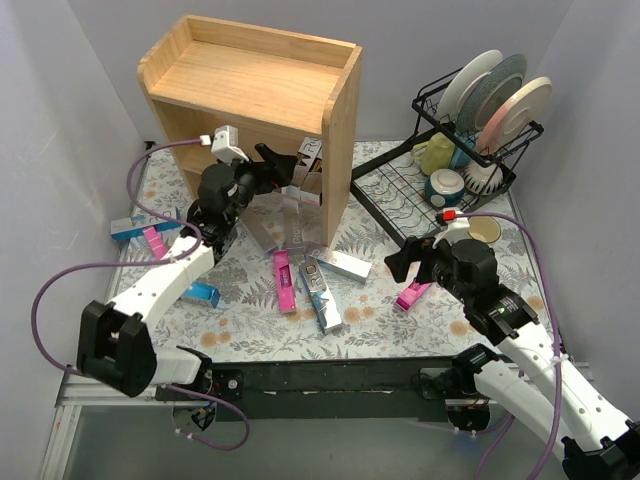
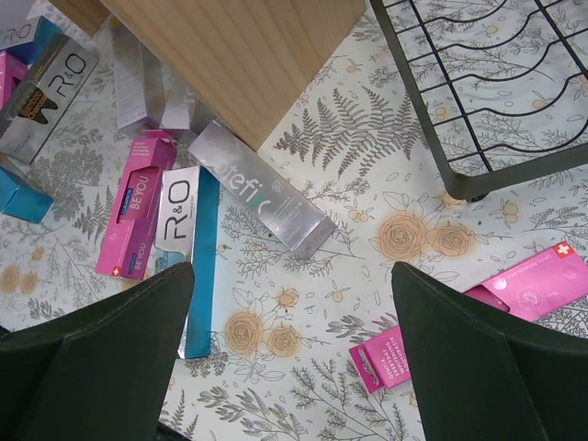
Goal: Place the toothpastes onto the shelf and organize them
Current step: Adjust the toothpaste on the shelf, then pick up the toothpaste from the center of the board.
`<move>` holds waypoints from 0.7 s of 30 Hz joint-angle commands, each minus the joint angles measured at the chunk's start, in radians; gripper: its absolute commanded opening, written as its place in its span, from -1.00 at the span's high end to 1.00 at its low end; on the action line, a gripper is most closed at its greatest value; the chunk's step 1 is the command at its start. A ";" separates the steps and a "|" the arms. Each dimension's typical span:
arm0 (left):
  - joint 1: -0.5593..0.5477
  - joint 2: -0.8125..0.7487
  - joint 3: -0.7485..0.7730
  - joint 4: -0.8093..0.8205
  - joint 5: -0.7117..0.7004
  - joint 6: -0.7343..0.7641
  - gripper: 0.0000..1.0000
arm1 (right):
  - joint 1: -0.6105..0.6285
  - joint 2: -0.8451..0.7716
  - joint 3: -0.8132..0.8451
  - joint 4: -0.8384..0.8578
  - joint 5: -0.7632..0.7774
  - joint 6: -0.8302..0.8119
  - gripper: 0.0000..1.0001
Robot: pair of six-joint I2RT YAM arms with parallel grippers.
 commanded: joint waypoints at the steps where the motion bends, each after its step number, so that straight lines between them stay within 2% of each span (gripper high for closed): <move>1: 0.006 -0.158 -0.037 -0.120 -0.113 0.077 -0.82 | -0.004 -0.030 0.015 0.042 0.006 -0.050 -0.93; 6: 0.025 -0.302 -0.121 -0.324 -0.268 0.168 -0.96 | -0.004 -0.036 0.024 0.033 -0.009 -0.119 -0.94; 11: 0.092 -0.358 -0.216 -0.431 -0.397 0.206 -0.96 | -0.004 -0.044 0.004 0.056 -0.045 -0.199 -0.94; 15: 0.222 -0.312 -0.281 -0.419 -0.414 0.162 -0.96 | -0.004 -0.030 -0.007 0.070 -0.057 -0.231 -0.93; 21: 0.293 -0.214 -0.253 -0.430 -0.428 0.162 -0.97 | -0.004 -0.029 -0.033 0.098 -0.103 -0.274 -0.93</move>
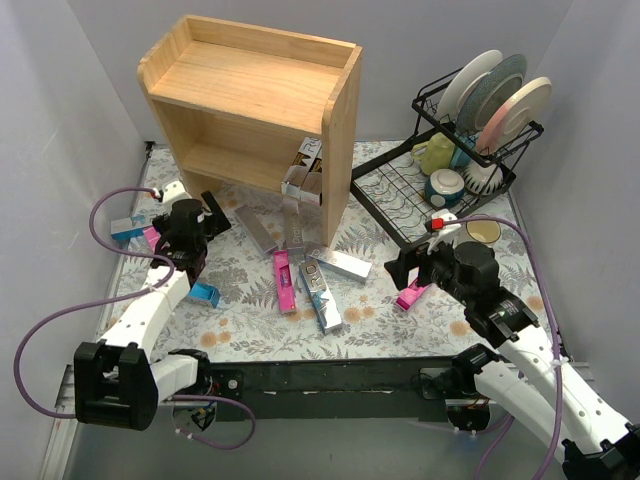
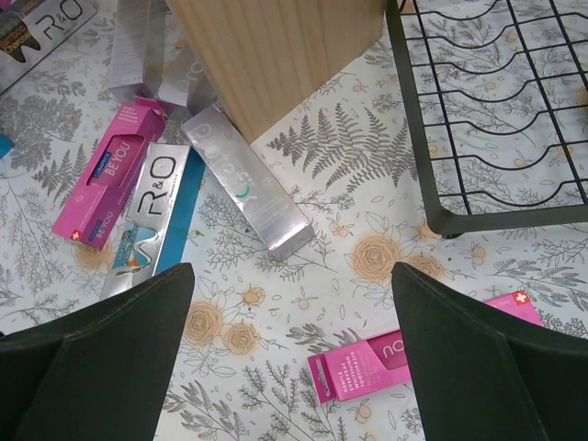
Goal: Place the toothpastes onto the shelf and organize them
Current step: Pick up the toothpaste from the center of the board.
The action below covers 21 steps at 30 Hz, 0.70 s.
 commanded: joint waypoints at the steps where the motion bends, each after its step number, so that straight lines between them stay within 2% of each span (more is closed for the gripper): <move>1: 0.034 0.034 0.019 -0.009 -0.040 0.006 -0.97 | -0.004 -0.002 -0.019 0.071 -0.049 -0.057 -0.93; 11: 0.137 0.180 0.007 0.013 -0.051 0.030 -0.96 | -0.004 0.001 -0.045 0.094 -0.083 -0.060 -0.89; 14: 0.137 0.211 0.015 0.006 -0.056 0.033 -0.97 | -0.004 0.000 -0.050 0.103 -0.106 -0.054 -0.89; 15: 0.172 0.232 0.013 0.009 -0.052 0.041 -0.96 | -0.004 -0.002 -0.054 0.107 -0.110 -0.052 -0.89; 21: 0.202 0.336 0.042 -0.009 -0.005 0.062 -0.96 | -0.004 0.000 -0.045 0.105 -0.156 -0.051 -0.88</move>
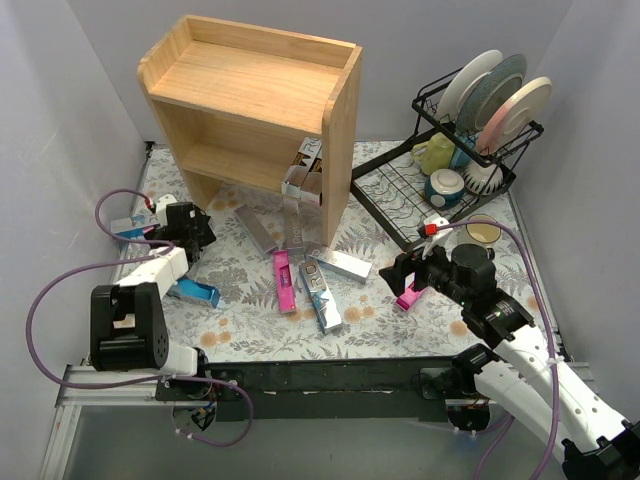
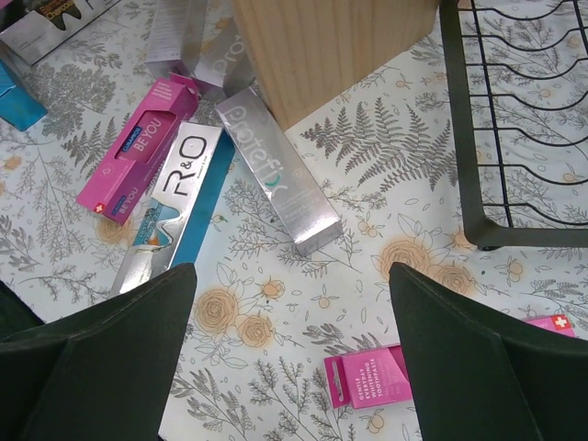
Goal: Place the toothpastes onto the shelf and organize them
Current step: Pick up the toothpaste from the center of the board.
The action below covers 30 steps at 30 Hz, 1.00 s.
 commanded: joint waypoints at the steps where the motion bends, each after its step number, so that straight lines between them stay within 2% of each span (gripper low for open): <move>1: 0.022 0.073 0.050 -0.033 0.016 0.024 -0.96 | -0.004 -0.001 0.012 0.052 -0.056 -0.008 -0.88; 9: 0.022 0.143 0.081 -0.077 0.107 0.033 -0.92 | -0.002 -0.025 -0.007 0.067 -0.085 -0.005 -0.88; 15: 0.008 0.141 0.099 -0.113 0.217 0.013 -0.65 | -0.002 -0.035 -0.008 0.067 -0.077 -0.005 -0.87; 17: -0.006 0.133 0.101 -0.120 0.234 0.001 -0.49 | -0.002 -0.035 -0.008 0.067 -0.070 -0.004 -0.87; 21: -0.020 0.121 0.093 -0.137 0.334 -0.051 -0.36 | -0.002 -0.025 -0.005 0.067 -0.062 -0.005 -0.87; 23: -0.028 0.115 0.092 -0.146 0.340 -0.074 -0.30 | -0.002 -0.018 -0.002 0.057 -0.047 -0.008 -0.86; 30: -0.093 0.075 0.038 -0.202 0.259 -0.266 -0.32 | -0.002 -0.018 0.000 0.052 -0.024 -0.010 -0.86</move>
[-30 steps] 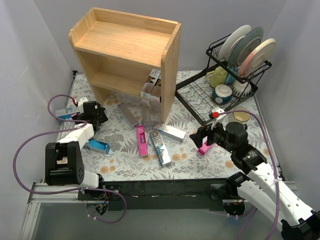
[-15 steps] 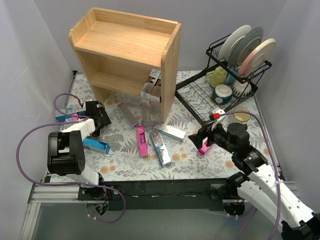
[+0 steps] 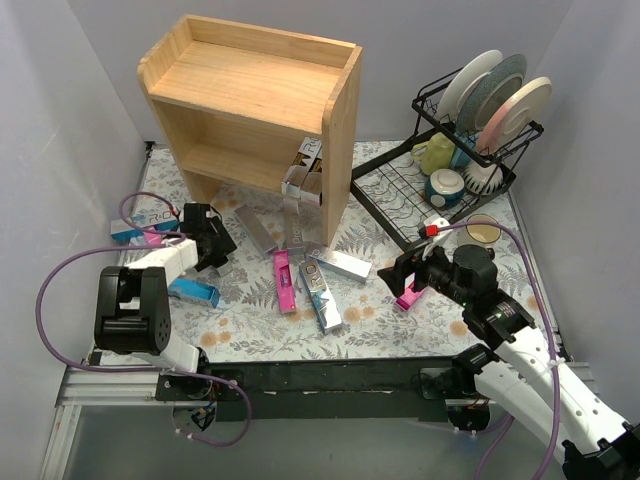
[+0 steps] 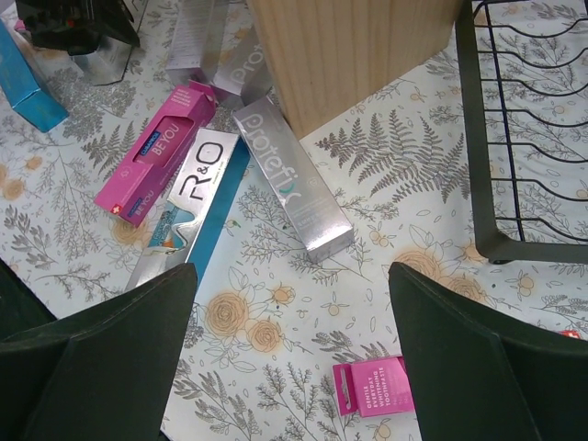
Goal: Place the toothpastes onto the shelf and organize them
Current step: Pick up the toothpaste from the center of the board.
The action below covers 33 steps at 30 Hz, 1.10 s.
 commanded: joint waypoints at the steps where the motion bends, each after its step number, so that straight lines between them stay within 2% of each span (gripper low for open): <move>1: -0.036 -0.066 -0.027 -0.071 -0.045 -0.159 -0.32 | -0.002 -0.007 0.003 0.030 0.025 -0.010 -0.86; 6: -0.056 -0.097 -0.042 -0.099 -0.114 -0.202 -0.27 | -0.002 -0.025 -0.003 0.030 0.047 -0.010 -0.86; 10: -0.113 -0.123 -0.055 -0.114 -0.167 -0.225 -0.25 | -0.002 -0.033 -0.005 0.030 0.067 -0.010 -0.86; 15: -0.125 -0.108 -0.058 -0.117 -0.191 -0.241 -0.20 | -0.001 -0.028 -0.008 0.033 0.062 -0.008 -0.86; 22: -0.127 -0.093 -0.039 -0.114 -0.188 -0.225 0.06 | -0.002 -0.027 -0.014 0.042 0.059 -0.008 -0.85; 33: -0.125 -0.050 -0.015 -0.089 -0.234 -0.235 -0.04 | -0.002 -0.028 -0.013 0.046 0.050 -0.008 -0.84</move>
